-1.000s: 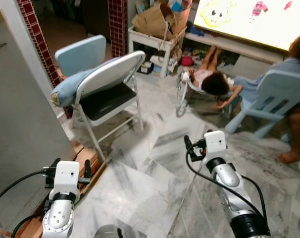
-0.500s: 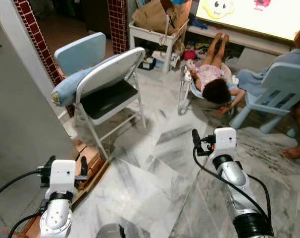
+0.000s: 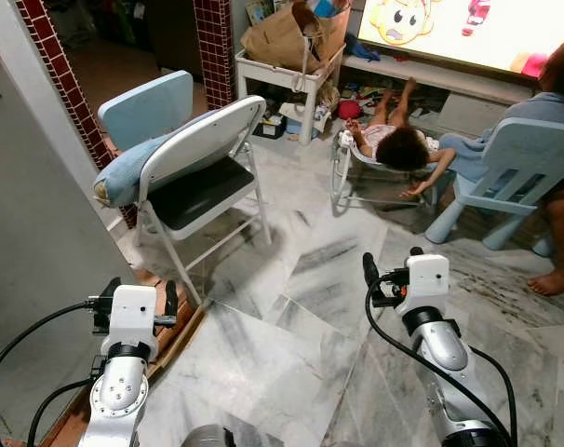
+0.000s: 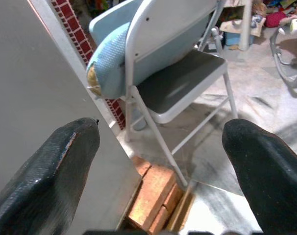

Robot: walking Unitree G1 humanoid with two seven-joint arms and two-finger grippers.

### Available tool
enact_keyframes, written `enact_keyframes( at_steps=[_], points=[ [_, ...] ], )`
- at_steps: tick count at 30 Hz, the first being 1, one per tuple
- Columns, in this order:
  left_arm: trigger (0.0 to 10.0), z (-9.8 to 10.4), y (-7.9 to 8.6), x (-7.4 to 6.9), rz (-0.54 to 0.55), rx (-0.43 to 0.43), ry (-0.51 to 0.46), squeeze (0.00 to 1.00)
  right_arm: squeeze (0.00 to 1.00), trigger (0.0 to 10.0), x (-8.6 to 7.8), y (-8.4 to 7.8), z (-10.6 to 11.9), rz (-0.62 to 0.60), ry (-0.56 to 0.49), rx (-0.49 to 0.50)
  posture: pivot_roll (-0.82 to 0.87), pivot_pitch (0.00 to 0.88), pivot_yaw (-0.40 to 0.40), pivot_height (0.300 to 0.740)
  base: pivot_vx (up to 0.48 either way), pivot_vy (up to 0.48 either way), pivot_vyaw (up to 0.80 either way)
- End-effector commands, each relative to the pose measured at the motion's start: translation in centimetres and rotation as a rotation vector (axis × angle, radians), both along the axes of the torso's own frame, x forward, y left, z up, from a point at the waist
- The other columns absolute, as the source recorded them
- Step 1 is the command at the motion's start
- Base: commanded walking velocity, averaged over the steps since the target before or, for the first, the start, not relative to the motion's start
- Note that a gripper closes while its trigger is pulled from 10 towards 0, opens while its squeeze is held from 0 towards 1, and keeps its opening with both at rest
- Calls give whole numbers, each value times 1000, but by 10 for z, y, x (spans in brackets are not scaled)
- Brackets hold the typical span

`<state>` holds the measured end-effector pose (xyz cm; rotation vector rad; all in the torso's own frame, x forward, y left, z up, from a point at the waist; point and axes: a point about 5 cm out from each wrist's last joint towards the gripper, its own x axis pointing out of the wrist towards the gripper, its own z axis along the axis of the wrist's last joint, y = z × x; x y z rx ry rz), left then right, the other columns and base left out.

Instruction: Restocking fridge

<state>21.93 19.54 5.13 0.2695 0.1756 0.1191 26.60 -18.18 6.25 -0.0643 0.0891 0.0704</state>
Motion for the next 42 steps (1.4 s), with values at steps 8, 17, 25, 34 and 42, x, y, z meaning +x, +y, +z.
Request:
enact_keyframes(
  at_steps=[8, 17, 25, 34, 42],
  points=[
    [10000, -4, -3, 0, -11, -6, 14, 0, 0, 10000, 0, 0, 1, -7, 19, 63, 20, 15, 6, 740, -293, 0, 0],
    [10000, -4, -3, 0, -20, -4, 19, 0, 0, 10000, 4, -5, 4, -32, 13, 35, 17, 17, 13, 740, -300, 0, 0],
    [10000, -5, 0, 1, -19, -2, 29, 0, 0, 10000, 3, -2, 5, -25, 13, 50, 9, 22, 30, 740, -171, 0, 0],
    [10000, -12, 1, -4, -6, -31, 61, 0, 0, 10000, 11, -9, 5, -87, -1, -44, 4, 19, 31, 740, 0, 207, 0],
    [10000, -12, 0, -4, -9, -40, 62, 0, 0, 10000, 3, -3, -4, -42, 58, 41, 1, 23, 33, 740, 0, 469, 0]
  ],
)
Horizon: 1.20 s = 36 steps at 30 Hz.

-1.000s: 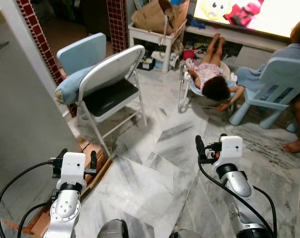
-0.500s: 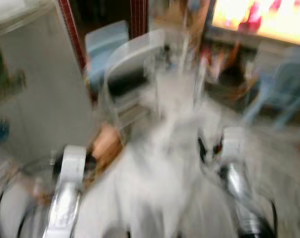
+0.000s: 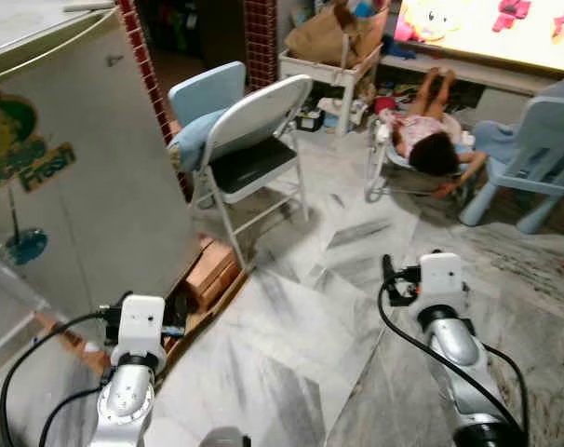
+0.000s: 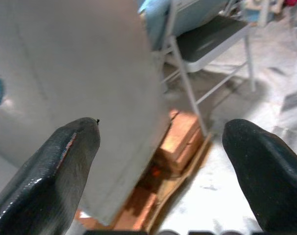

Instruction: Restocking fridge

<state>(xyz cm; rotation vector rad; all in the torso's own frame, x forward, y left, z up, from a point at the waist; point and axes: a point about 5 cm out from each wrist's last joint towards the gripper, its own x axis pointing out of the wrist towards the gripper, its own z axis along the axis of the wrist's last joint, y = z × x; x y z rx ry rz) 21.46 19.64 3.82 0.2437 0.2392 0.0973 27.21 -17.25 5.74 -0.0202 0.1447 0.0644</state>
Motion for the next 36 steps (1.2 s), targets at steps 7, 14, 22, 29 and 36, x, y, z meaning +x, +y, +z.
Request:
enact_keyframes(
  at_steps=[7, 14, 22, 29, 36],
  points=[
    [10000, -4, -6, -3, -17, -35, 20, 0, 0, 10000, -5, -20, -3, -61, 20, -28, -6, 22, 34, 740, 0, 458, 0],
    [10000, -1, -6, 1, -13, -52, 12, 0, 0, 10000, -3, -22, -3, -60, 35, -30, -6, 35, 27, 740, 0, 440, 0],
    [10000, -3, -7, -1, -24, -59, 20, 0, 0, 10000, -4, -20, -9, -71, 56, -91, -2, 35, 12, 740, -30, 421, 0],
    [10000, -7, -7, -6, -19, -53, 30, 0, 0, 10000, -3, -21, -10, -61, 90, -100, -3, 30, 2, 740, -171, 420, 0],
    [10000, -13, 0, -12, -23, -33, 59, 0, 0, 10000, -3, -25, -9, -66, 78, -82, -4, 33, 4, 740, 0, 420, 0]
  ],
)
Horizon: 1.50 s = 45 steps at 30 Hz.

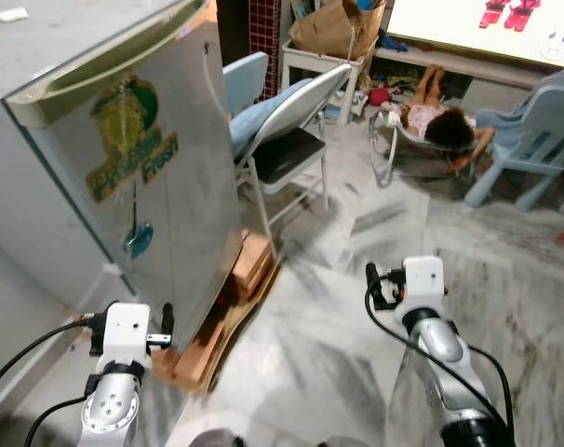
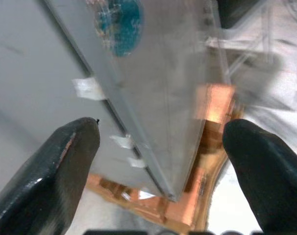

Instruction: Restocking fridge

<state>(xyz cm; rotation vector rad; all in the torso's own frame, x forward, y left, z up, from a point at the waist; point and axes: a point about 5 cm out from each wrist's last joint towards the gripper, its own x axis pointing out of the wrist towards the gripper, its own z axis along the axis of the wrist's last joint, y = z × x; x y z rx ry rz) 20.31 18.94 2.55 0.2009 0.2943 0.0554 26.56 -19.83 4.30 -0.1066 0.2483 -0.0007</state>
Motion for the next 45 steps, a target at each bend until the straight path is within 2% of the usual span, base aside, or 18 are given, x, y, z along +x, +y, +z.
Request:
enact_keyframes(
  at_steps=[1, 6, 10, 16, 22, 28, 32, 34, 37, 42, 45],
  points=[
    [10000, 0, 8, 0, 6, 18, 3, 0, 0, 10000, 3, 1, 6, -9, -25, 9, -5, 32, 3, 740, 0, 420, 0],
    [10000, 4, 8, 7, -5, 17, -24, 0, 0, 10000, 4, 1, 6, -13, -22, 21, -7, 30, 3, 740, 0, 168, 0],
    [10000, 9, 9, 14, -16, 18, -55, 0, 0, 10000, 6, 1, 6, -13, -20, 21, -9, 26, 3, 740, 0, 0, -800],
    [10000, 8, 9, 13, 3, 8, -57, 0, 0, 10000, 9, 0, 8, -14, -30, 25, -8, 28, 0, 740, 0, 216, -800],
    [10000, 7, 0, 11, -32, 14, -70, 0, 0, 10000, 12, 5, 9, 8, -38, 26, -3, 41, -4, 740, 0, 480, 0],
    [10000, 6, -1, 9, -42, 10, -75, 0, 0, 10000, 11, 5, 8, 3, -28, 31, -7, 42, -1, 740, 0, 452, 0],
    [10000, 7, -2, 11, -55, 9, -86, 0, 0, 10000, 10, 5, 6, -6, -14, 65, -13, 45, 1, 740, 0, 0, -800],
    [10000, 7, 7, 14, 9, 51, -93, 0, 0, 10000, 10, 7, 7, 5, -21, 60, -17, 46, 0, 740, 0, 0, -800],
    [10000, 8, 8, 14, -5, 41, -92, 0, 0, 10000, 11, 9, 8, 12, -25, 68, -16, 55, -2, 740, 0, 0, -800],
    [10000, 10, 9, 15, -31, 4, -96, 0, 0, 10000, 11, 10, 7, 20, -19, 68, -11, 55, -5, 740, 0, 0, 0],
    [10000, 10, 16, 16, 7, 49, -109, 0, 0, 10000, 10, 12, 3, 20, 8, 78, -12, 59, -5, 740, 0, 0, -267]
  ],
)
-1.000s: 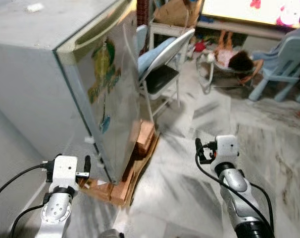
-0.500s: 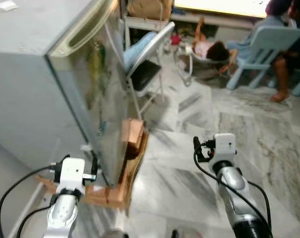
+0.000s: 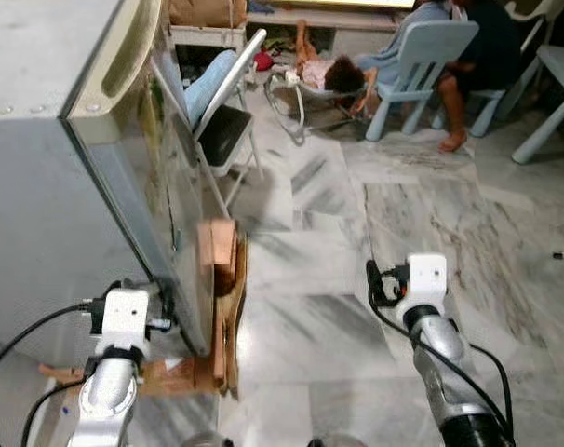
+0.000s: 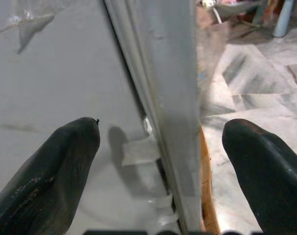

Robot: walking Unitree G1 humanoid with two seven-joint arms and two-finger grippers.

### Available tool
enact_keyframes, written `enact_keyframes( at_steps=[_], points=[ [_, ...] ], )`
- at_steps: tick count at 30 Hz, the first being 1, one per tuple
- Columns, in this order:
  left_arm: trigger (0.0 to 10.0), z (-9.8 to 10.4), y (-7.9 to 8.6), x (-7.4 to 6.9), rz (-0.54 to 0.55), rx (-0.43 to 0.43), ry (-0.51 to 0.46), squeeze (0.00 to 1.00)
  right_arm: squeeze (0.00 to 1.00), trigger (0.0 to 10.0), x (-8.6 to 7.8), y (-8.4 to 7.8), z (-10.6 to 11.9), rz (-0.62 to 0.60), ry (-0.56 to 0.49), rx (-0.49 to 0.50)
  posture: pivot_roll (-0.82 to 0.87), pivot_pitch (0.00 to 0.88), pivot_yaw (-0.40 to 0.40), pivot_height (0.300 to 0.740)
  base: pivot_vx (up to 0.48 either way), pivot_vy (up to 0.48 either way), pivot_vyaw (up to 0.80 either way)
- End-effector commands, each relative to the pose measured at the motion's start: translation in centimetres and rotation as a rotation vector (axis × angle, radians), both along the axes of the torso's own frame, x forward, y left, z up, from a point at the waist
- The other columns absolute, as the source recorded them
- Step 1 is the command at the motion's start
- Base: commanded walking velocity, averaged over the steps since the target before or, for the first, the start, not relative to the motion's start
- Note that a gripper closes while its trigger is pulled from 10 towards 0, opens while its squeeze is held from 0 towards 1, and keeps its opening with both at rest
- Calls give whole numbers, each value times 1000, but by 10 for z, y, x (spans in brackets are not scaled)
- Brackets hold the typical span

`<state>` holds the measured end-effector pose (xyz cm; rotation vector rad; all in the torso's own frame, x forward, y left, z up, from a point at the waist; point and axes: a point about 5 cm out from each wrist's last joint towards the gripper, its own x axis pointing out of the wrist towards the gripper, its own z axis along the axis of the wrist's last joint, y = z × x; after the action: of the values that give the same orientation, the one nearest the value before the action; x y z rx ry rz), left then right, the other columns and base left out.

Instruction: Restocking fridge

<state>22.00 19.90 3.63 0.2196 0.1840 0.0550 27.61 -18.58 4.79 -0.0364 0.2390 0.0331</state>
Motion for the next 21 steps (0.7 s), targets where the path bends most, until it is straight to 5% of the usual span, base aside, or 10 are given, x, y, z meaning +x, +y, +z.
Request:
enact_keyframes(
  at_steps=[1, 5, 13, 21],
  points=[
    [10000, 0, 8, -1, 21, 25, -2, 0, 0, 10000, -1, 0, -2, -3, 17, 8, -12, 59, -5, 740, 0, 0, -800],
    [10000, 4, 13, 0, 28, -16, -5, 0, 0, 10000, -3, 1, -3, 7, 17, 8, -12, 61, -6, 740, 0, 0, -800],
    [10000, 7, 6, 5, -40, -52, 0, 0, 0, 10000, -8, 1, -11, 34, 58, -13, -14, 61, -11, 740, 0, 0, 0],
    [10000, 16, 11, 30, -49, -56, -26, 0, 0, 10000, -9, 2, -15, 53, 84, -1, -17, 62, -18, 740, 0, 0, 0]
  ],
)
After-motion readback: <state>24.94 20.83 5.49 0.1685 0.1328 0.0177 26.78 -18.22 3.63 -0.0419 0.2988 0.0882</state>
